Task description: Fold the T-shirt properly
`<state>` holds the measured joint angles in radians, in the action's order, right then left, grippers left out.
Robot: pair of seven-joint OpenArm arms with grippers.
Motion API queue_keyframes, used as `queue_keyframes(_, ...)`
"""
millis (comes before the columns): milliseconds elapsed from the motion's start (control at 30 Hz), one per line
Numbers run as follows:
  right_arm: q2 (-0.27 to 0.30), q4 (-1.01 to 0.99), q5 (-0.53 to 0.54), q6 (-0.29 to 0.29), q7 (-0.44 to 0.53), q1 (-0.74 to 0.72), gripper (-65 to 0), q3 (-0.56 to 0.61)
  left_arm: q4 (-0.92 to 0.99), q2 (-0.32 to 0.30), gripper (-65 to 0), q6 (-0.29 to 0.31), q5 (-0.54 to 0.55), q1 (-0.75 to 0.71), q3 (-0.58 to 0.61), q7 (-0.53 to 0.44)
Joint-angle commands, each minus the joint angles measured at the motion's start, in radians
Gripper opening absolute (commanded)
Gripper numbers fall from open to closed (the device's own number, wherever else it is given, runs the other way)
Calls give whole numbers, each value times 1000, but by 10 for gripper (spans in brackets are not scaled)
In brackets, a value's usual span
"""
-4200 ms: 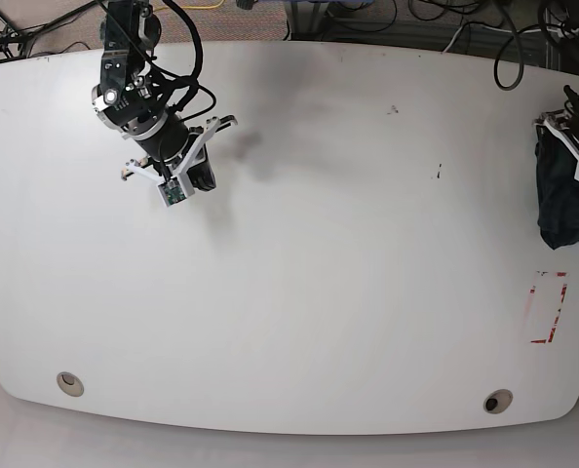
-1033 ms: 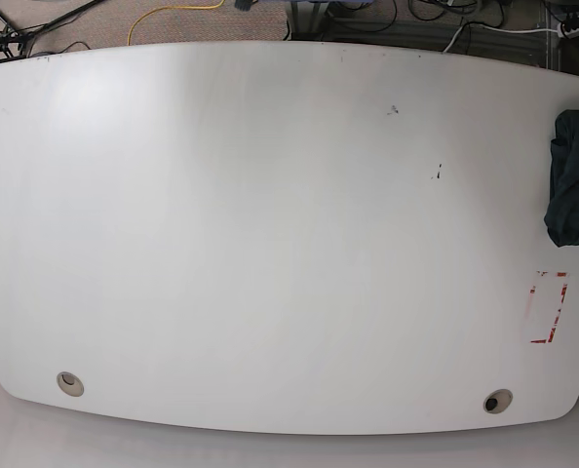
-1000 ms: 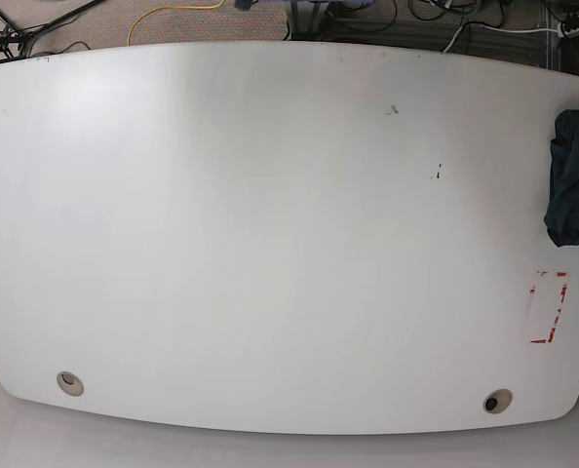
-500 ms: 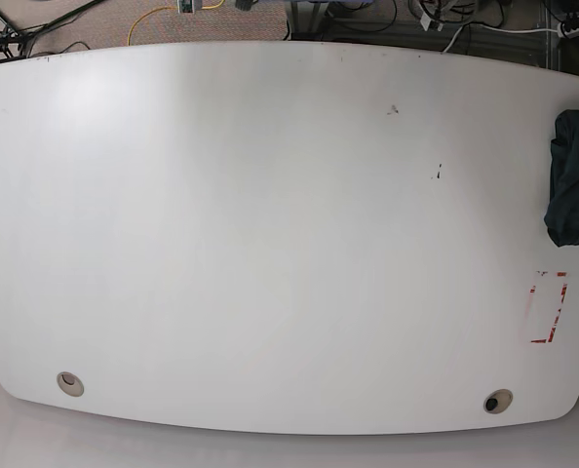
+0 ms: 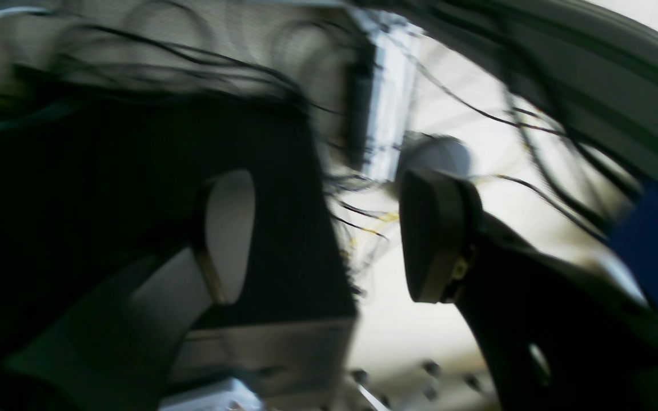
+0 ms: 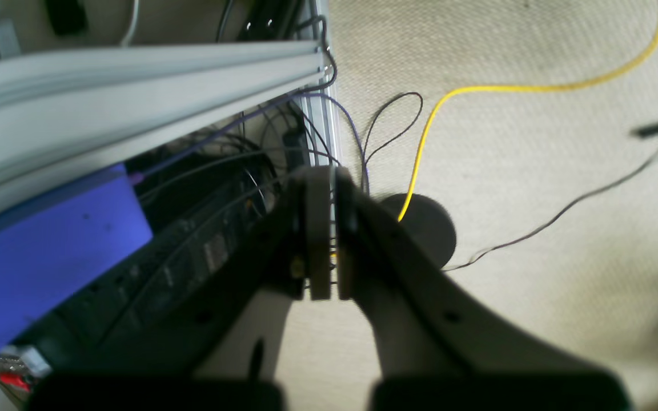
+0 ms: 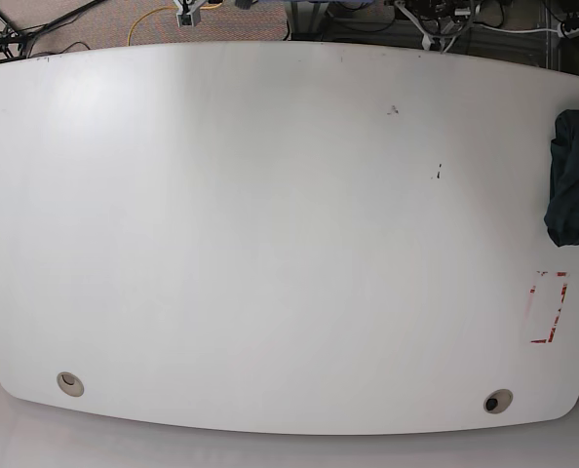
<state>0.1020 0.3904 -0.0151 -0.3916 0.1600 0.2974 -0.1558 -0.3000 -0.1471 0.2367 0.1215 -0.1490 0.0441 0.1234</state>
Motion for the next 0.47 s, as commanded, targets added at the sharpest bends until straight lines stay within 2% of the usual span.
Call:
queue_keyframes(0,-3,-9,-26,3,6,-4,-642,-1,2,-6,-285,-29,-18,-7,21,-6)
queue_keyframes(67,-3,-29,-46,36,6,-17,-642,-1,2,-6,-285,-58,-21,-7,36,-8)
queue_keyframes(167,-5,-48,-61,69,6,-31,-642,-1,2,-4,-285,-66,-23,-5,41,-8)
queue_keyframes(433,-29,-49,-107,78,6,-36,-642,-1,2,-1,-285,-69,-24,-5,43,-6)
